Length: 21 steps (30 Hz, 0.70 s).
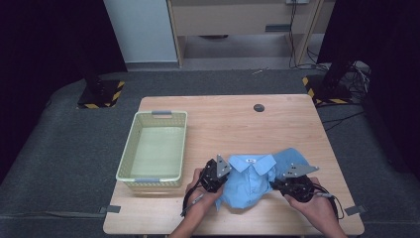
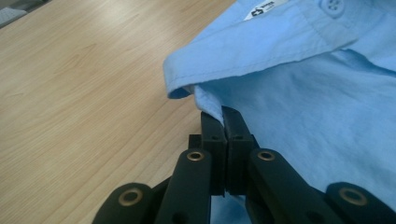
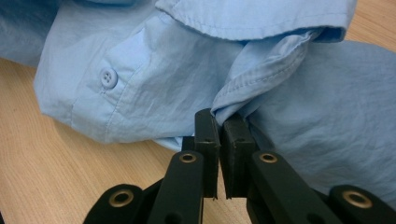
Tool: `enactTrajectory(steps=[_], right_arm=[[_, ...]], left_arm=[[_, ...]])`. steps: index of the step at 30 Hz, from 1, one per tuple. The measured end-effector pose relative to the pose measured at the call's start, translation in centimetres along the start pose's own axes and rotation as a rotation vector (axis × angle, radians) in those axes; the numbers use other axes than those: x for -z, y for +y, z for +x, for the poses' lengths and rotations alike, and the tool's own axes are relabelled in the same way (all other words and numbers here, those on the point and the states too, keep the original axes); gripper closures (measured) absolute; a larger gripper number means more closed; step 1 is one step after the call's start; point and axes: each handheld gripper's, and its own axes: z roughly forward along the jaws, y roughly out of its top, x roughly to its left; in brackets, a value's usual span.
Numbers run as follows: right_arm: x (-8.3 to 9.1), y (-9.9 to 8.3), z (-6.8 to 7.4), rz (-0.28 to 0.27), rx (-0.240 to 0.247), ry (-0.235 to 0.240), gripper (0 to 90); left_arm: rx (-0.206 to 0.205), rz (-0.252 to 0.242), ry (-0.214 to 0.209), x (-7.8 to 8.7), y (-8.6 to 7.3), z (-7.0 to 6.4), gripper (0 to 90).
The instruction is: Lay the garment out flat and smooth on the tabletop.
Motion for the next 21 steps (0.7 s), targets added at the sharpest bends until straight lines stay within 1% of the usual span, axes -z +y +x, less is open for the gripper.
enactTrajectory(steps=[6,10,14,17,19,21], right_arm=[[0.6,0.2,-0.1,-0.013,0.0,0.007,88.4],[1.4,0.5,-0.2,-0.027,0.004,0.012,88.7],[2.6,1.1,-0.4,-0.049,0.004,0.017,89.0],[3.7,1.7,-0.4,-0.062,0.017,0.023,89.1],[4.5,2.1,-0.4,-0.074,0.023,0.03,89.1],[5.4,2.6,-0.4,-0.082,0.034,0.035,89.2]], left_arm=[[0.017,-0.025,0.009,0.7,0.2,0.6,89.5],[0.023,-0.055,0.012,1.4,0.9,0.7,89.6],[0.035,-0.104,0.017,2.7,1.9,1.0,89.7],[0.045,-0.144,0.023,3.9,2.7,1.4,89.7],[0.045,-0.165,0.033,4.7,3.2,1.7,89.8],[0.037,-0.181,0.046,5.3,3.6,1.9,89.8]])
